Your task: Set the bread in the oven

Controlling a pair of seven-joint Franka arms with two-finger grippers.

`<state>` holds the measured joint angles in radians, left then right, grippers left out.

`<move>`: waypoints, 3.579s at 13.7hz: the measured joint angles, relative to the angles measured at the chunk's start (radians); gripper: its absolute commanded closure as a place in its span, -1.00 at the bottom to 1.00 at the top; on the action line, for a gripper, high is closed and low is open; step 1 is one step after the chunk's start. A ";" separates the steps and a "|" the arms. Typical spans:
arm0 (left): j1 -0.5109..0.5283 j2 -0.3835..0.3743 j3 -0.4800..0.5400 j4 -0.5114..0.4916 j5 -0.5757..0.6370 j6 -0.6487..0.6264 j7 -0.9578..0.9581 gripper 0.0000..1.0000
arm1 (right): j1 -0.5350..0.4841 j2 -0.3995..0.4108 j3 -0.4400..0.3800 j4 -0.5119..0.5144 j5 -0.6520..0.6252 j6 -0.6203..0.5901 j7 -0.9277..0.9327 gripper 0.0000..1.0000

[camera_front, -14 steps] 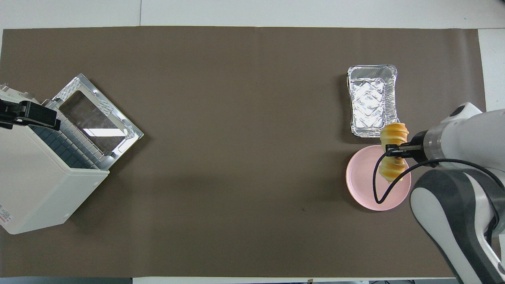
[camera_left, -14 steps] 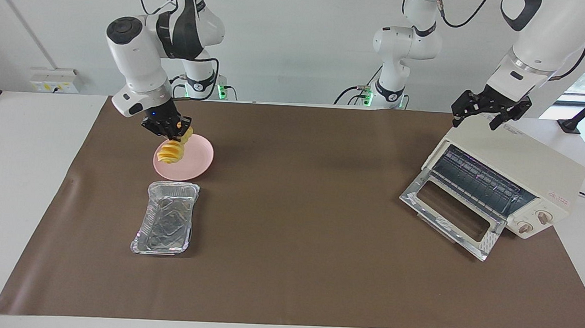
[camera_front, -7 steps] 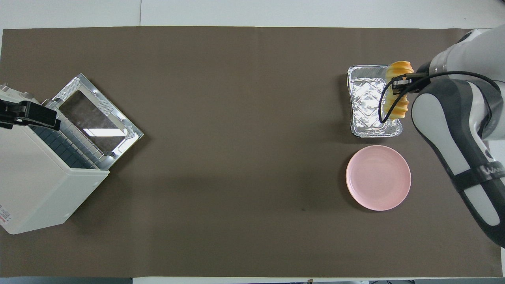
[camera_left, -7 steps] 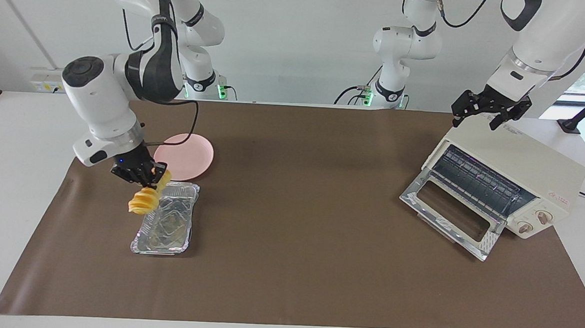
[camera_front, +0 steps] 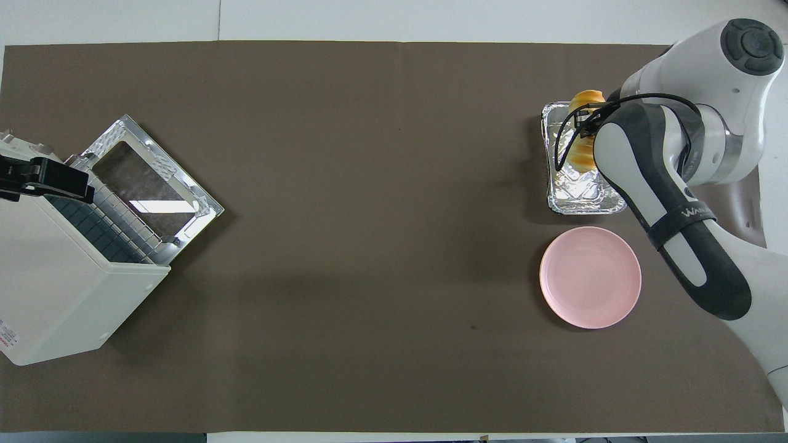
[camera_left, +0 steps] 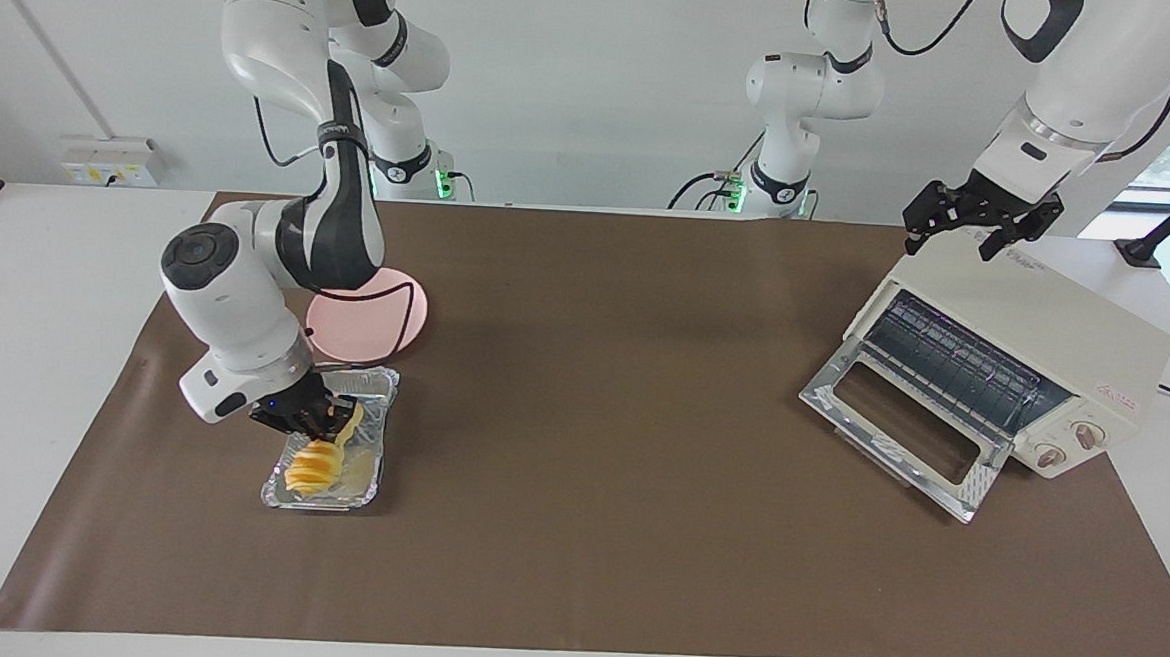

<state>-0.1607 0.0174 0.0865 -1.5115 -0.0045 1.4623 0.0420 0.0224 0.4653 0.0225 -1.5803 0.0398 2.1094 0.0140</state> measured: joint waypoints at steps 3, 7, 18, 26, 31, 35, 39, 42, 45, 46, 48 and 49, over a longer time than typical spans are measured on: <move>0.000 0.000 0.000 0.000 0.000 0.000 0.000 -1.00 | -0.002 0.007 -0.001 -0.040 0.000 0.028 0.000 1.00; 0.000 0.000 0.000 0.000 0.000 0.000 0.000 -1.00 | -0.004 0.005 -0.004 -0.111 0.000 0.062 0.000 1.00; 0.000 0.000 0.000 0.000 0.000 0.000 0.000 -1.00 | -0.006 -0.032 -0.006 -0.113 -0.002 0.073 -0.001 -1.00; 0.000 0.000 0.000 0.000 0.000 0.000 0.000 -1.00 | -0.122 -0.038 -0.009 -0.117 0.000 0.070 -0.095 -1.00; 0.000 0.000 0.000 0.000 0.000 0.000 0.000 -1.00 | -0.123 -0.036 -0.009 -0.191 0.000 0.134 -0.094 -0.64; 0.000 0.000 0.000 0.000 0.000 0.000 0.000 -1.00 | -0.129 -0.036 -0.009 -0.236 0.000 0.189 -0.094 0.44; 0.000 0.000 0.000 0.000 0.000 0.000 0.000 -1.00 | -0.130 -0.038 -0.009 -0.238 0.000 0.189 -0.094 1.00; 0.000 0.000 0.000 0.000 0.000 0.000 0.000 -1.00 | -0.130 -0.041 -0.006 -0.235 0.001 0.191 -0.094 1.00; 0.000 0.000 0.000 0.000 0.000 0.000 0.000 -1.00 | -0.117 -0.044 0.006 -0.185 0.055 0.189 -0.094 1.00; 0.000 0.000 0.000 0.000 0.000 0.000 0.000 -1.00 | -0.104 -0.046 0.009 -0.153 0.071 0.175 -0.094 1.00; 0.000 0.000 0.000 0.000 0.000 0.000 0.000 -1.00 | -0.062 -0.046 0.010 -0.075 0.091 0.123 -0.081 1.00; 0.000 0.000 0.000 0.000 0.000 0.000 0.000 -1.00 | -0.036 -0.045 0.010 -0.039 0.093 0.103 -0.052 1.00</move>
<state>-0.1607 0.0174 0.0865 -1.5115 -0.0045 1.4623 0.0420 -0.0138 0.4199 0.0329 -1.6189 0.1327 2.2122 -0.0378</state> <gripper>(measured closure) 0.000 0.982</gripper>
